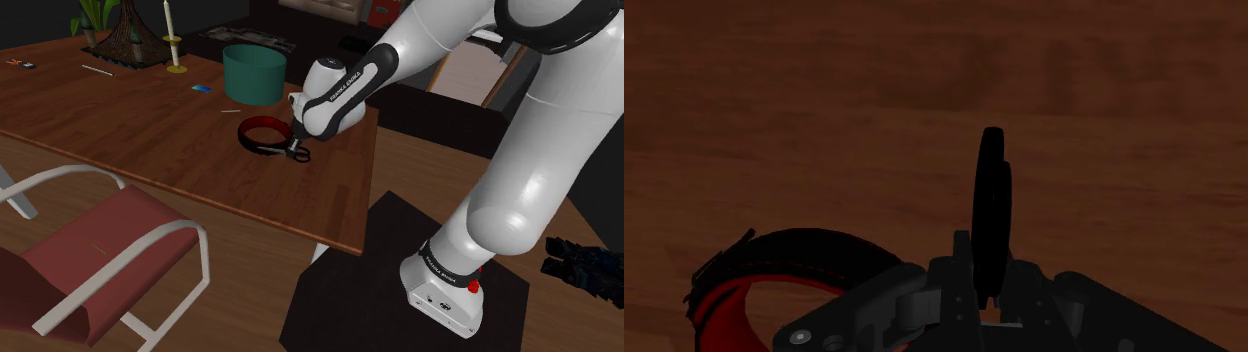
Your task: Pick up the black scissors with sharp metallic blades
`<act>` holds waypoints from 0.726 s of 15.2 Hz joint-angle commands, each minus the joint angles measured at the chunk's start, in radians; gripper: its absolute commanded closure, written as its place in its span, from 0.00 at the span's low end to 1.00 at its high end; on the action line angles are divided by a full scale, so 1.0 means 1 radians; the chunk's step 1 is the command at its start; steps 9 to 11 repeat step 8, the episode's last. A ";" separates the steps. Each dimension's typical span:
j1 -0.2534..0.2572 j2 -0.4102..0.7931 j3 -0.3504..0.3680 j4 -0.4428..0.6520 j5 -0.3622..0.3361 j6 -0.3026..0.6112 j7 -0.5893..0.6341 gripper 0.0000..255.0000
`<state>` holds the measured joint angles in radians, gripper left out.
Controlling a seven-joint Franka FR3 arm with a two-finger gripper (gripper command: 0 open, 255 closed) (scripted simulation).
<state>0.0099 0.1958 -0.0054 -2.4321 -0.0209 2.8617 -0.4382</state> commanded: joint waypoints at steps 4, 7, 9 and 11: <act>-0.001 -0.064 0.001 0.003 0.003 -0.067 -0.003 1.00; -0.001 -0.091 0.002 0.005 0.004 -0.096 -0.004 1.00; -0.001 -0.090 0.002 0.006 0.004 -0.096 -0.004 1.00; -0.001 -0.090 0.002 0.006 0.004 -0.096 -0.004 1.00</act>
